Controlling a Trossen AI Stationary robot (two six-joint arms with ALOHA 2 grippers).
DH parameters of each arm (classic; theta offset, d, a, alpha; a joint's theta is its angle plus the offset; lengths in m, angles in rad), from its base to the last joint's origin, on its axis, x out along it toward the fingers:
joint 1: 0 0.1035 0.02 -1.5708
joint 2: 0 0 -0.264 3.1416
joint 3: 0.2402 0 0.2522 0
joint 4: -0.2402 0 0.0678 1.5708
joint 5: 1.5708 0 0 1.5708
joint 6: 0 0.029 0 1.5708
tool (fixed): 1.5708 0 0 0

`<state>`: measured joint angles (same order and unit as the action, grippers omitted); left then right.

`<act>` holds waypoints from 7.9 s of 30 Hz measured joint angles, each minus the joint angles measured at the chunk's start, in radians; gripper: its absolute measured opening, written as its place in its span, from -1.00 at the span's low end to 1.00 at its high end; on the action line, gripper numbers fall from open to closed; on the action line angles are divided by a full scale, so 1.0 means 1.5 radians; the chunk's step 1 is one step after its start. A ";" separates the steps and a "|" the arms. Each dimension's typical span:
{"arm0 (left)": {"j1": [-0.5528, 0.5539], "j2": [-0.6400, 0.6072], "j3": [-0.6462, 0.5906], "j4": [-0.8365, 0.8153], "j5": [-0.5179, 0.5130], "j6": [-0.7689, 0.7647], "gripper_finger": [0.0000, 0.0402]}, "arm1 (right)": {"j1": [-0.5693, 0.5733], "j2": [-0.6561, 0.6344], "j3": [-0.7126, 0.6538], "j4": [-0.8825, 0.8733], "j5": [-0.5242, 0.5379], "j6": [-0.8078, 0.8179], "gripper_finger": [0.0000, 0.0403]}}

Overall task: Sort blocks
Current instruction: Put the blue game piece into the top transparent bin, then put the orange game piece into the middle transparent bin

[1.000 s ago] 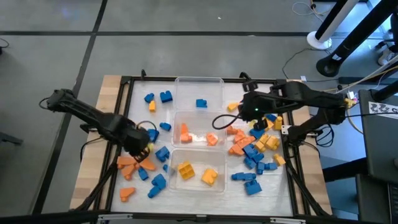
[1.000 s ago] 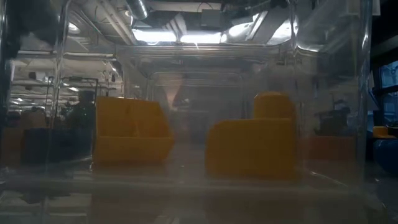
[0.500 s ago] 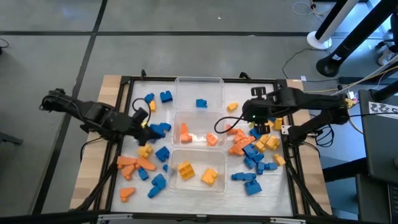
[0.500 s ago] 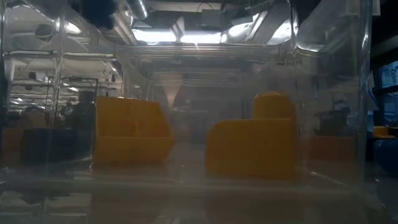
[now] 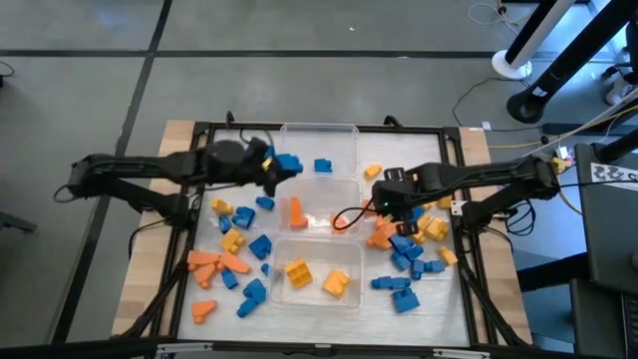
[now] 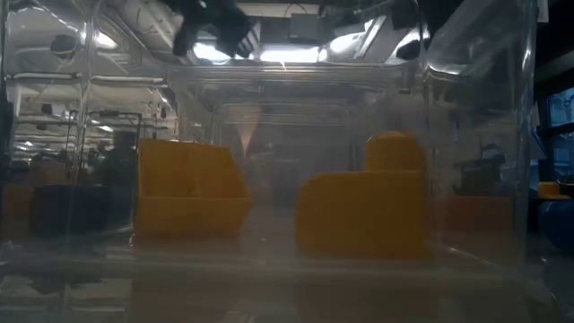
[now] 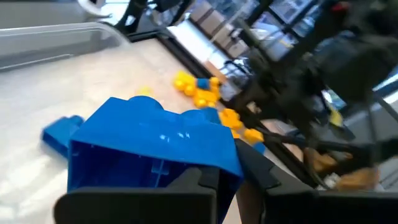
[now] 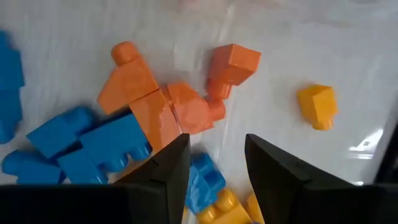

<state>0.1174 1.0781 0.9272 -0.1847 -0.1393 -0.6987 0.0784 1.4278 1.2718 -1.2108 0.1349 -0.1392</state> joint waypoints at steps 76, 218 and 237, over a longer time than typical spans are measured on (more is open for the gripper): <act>0.206 0.158 0.000 0.121 0.189 0.135 -0.18 | -0.106 0.100 -0.147 0.307 -0.067 0.010 -0.22; 0.226 0.158 -0.004 -0.079 0.132 0.413 -0.09 | -0.105 0.120 -0.141 0.336 -0.045 0.025 0.28; 0.226 0.158 -0.004 -0.079 0.132 0.413 -0.09 | -0.114 0.120 -0.205 0.395 -0.067 0.057 0.26</act>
<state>0.4561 1.3148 0.9215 -0.3038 0.0588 -0.0791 -0.0929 1.6077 0.9640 -0.6181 0.0341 -0.0542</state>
